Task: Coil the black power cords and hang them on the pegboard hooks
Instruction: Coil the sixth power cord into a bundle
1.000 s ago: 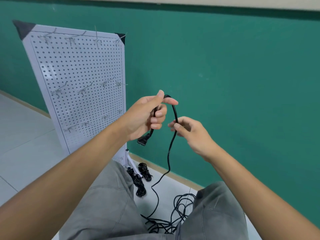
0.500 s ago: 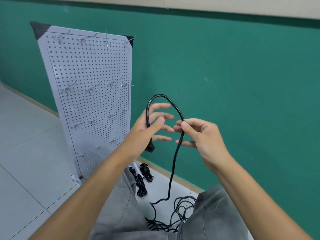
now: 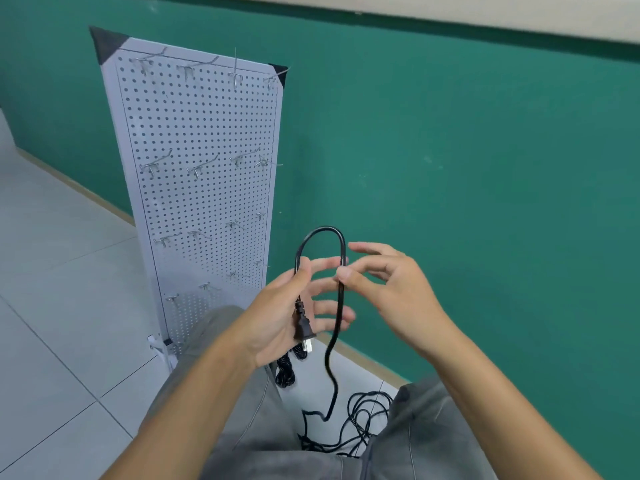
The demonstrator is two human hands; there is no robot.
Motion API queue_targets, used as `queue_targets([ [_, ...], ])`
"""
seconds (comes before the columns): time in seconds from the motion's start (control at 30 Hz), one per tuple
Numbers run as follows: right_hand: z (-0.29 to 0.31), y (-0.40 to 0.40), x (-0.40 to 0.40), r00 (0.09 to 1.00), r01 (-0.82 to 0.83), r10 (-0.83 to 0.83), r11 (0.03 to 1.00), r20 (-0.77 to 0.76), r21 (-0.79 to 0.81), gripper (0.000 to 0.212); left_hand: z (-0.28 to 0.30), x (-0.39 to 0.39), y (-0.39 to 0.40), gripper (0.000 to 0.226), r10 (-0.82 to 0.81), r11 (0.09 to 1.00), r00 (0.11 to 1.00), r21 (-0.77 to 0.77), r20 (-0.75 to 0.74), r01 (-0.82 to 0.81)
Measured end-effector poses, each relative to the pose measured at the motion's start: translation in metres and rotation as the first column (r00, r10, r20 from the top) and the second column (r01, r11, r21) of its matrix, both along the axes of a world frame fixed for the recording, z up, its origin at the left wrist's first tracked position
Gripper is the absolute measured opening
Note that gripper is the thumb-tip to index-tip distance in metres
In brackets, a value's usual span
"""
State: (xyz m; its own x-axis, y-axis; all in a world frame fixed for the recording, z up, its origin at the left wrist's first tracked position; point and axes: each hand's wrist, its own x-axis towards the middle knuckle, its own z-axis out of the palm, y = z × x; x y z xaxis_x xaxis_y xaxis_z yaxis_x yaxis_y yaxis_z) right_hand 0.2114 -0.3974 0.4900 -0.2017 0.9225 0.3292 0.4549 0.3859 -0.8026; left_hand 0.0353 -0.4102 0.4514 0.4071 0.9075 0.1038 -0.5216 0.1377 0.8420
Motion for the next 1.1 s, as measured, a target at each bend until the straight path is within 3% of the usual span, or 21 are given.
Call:
queue_targets([
  [0.13, 0.009, 0.004, -0.004, 0.994, 0.028, -0.029, 0.999, -0.102, -0.015, 0.012, -0.001, 0.009, -0.009, 0.055, -0.019, 0.999, 0.999, -0.027, 0.03, 0.02],
  [0.23, 0.009, 0.007, -0.006, 0.924, -0.272, 0.174, 0.925, -0.34, -0.265, 0.039, -0.002, 0.015, -0.011, 0.05, -0.055, 0.998, 0.998, -0.019, 0.022, 0.055],
  [0.3, 0.004, 0.008, -0.008, 0.85, -0.405, 0.215, 0.851, -0.482, -0.334, 0.053, -0.002, 0.017, -0.011, 0.049, -0.062, 0.998, 0.997, -0.012, 0.038, 0.063],
  [0.6, -0.019, 0.026, -0.017, 0.653, -0.504, 0.149, 0.817, -0.742, -0.28, 0.06, -0.009, 0.014, -0.011, 0.038, -0.037, 0.997, 0.999, 0.066, 0.011, 0.037],
  [0.83, -0.025, 0.025, -0.028, 0.675, -0.479, 0.14, 0.829, -0.724, -0.287, 0.058, -0.017, 0.006, -0.008, 0.036, 0.008, 0.999, 1.0, 0.049, -0.015, -0.007],
  [0.97, -0.05, 0.017, -0.034, 0.768, -0.477, 0.16, 0.79, -0.621, -0.386, 0.072, -0.019, -0.004, 0.0, 0.035, 0.088, 0.996, 0.991, 0.016, 0.098, -0.089],
  [1.1, -0.086, 0.001, -0.043, 0.885, -0.424, 0.221, 0.749, -0.411, -0.51, 0.09, -0.018, -0.026, 0.009, 0.034, 0.203, 0.979, 0.966, -0.033, 0.162, -0.201],
])
